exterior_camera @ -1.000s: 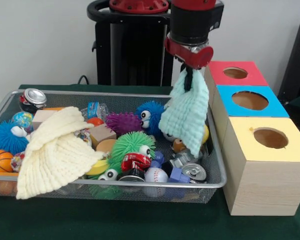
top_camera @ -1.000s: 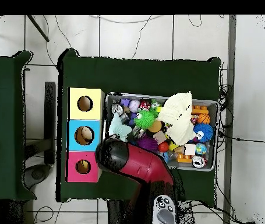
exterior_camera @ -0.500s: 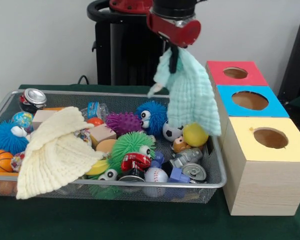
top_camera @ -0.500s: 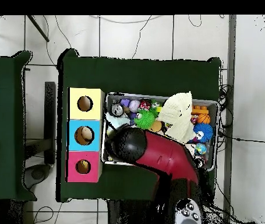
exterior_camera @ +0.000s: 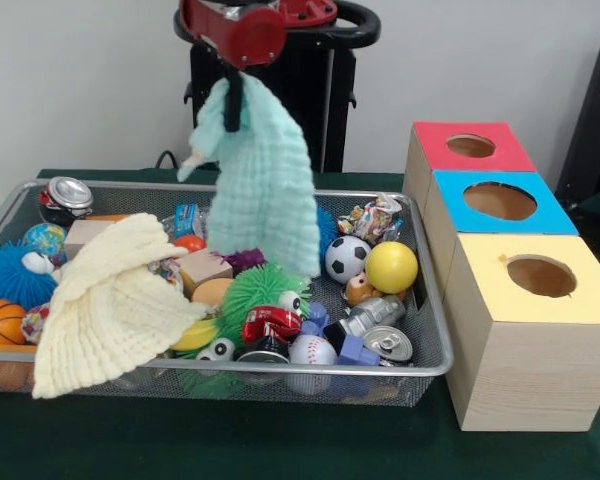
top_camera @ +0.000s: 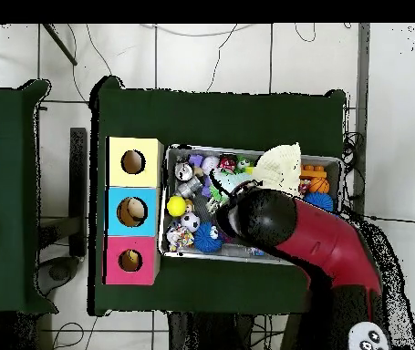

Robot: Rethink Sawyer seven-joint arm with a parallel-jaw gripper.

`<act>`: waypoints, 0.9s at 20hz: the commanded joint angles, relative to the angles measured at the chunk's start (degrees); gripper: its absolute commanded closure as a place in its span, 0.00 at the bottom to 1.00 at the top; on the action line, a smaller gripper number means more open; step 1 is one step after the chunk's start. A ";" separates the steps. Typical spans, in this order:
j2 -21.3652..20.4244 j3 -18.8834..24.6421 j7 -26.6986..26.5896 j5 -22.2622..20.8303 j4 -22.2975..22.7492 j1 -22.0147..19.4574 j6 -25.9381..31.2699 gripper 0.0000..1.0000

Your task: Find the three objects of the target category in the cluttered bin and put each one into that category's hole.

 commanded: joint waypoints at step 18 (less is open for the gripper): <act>0.83 14.49 -6.78 -7.83 2.70 -5.87 -3.98 0.00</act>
